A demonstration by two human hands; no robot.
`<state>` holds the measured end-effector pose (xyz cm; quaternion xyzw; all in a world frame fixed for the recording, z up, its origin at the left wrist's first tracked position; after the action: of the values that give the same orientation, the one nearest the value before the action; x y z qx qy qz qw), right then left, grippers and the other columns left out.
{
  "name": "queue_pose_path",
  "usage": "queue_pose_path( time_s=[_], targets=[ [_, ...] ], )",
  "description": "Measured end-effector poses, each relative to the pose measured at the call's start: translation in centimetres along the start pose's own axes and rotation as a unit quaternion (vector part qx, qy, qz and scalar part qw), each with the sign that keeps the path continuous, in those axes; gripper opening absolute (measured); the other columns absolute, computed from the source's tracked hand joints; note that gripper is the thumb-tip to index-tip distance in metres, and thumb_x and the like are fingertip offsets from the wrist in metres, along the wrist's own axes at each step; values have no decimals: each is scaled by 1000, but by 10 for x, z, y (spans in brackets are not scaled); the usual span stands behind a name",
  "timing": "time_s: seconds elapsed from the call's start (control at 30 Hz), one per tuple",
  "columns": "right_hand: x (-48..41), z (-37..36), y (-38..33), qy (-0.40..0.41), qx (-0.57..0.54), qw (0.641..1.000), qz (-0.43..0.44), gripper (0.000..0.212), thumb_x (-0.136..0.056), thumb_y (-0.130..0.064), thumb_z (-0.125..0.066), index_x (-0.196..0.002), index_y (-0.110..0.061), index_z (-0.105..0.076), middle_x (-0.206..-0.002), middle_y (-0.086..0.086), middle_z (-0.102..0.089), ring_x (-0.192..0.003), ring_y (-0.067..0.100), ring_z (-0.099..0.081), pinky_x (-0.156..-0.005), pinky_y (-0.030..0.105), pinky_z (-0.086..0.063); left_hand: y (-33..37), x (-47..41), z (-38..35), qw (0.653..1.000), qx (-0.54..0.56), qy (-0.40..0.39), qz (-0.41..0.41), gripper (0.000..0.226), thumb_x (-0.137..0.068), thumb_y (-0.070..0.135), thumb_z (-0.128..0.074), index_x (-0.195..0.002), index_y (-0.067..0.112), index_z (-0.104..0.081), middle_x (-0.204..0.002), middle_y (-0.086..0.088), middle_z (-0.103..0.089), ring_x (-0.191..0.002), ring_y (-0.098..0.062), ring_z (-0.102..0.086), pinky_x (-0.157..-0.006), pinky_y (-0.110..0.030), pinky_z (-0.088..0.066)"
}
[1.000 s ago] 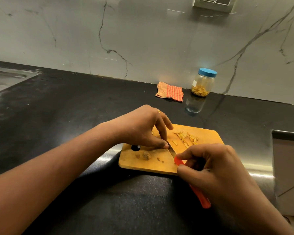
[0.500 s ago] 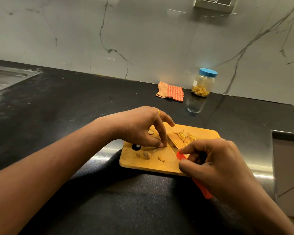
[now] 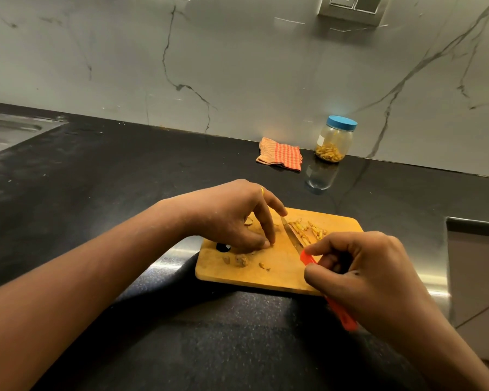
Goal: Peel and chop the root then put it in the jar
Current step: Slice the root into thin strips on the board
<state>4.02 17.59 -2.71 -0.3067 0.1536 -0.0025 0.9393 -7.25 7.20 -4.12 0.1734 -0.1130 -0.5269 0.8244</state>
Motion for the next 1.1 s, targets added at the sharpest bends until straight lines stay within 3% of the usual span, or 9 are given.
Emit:
queue_pose_path(
  time_s=[0.17,0.4,0.67,0.8,0.93,1.1],
  targets=[
    [1,-1,-2,-3,-1,1000,4,21,-69,-27,-75,-89,-20,-75,-64,-10,-66,-62,6,-64,-54,18,-54,4,2,2,1000,15,0,-5,5,-86,31,-72,-88,30,-76,-144,19,-45,-138,-5,-32,-107,-30,-35],
    [0,-6,-11,6,-12,1000,24,20,-68,-30,-72,-86,-23,-74,-63,-6,-66,-64,11,-64,-56,32,-56,5,5,6,1000,18,1,-12,4,-83,33,-74,-80,30,-75,-143,21,-46,-134,-3,-36,-103,-28,-37],
    [-3,-20,-15,-18,-23,999,33,21,-74,-29,-70,-94,-23,-73,-67,-8,-65,-66,8,-62,-60,25,-55,-8,8,17,998,54,35,16,4,-80,24,-78,-80,23,-74,-130,18,-58,-124,-2,-49,-94,-15,-37],
    [-2,-17,-7,-22,-31,999,10,20,-75,-28,-72,-94,-23,-74,-68,-8,-66,-68,7,-63,-60,20,-55,-15,5,18,997,47,55,36,5,-81,21,-77,-83,21,-72,-123,17,-63,-120,-2,-53,-94,-9,-35],
    [2,-8,0,-3,-34,999,-4,15,-72,-25,-73,-87,-23,-74,-65,-7,-67,-63,7,-63,-56,21,-54,-20,7,23,995,25,80,57,7,-84,24,-74,-90,26,-71,-118,15,-65,-117,-4,-56,-105,-24,-41],
    [3,4,6,31,-33,999,-16,12,-72,-21,-73,-84,-24,-73,-63,-8,-67,-52,5,-60,-48,15,-47,-29,9,27,989,-16,102,102,21,-88,24,-70,-109,27,-72,-119,10,-65,-114,-7,-58,-95,-20,-44]
  ],
)
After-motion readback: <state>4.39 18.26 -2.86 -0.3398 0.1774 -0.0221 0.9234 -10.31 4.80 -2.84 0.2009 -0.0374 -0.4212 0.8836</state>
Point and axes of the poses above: each hand's wrist, its own x-axis away from the middle knuckle, its own z-axis out of the back of the hand, y = z × x, the point moved 8 cm from there along -x, towards the middle knuckle
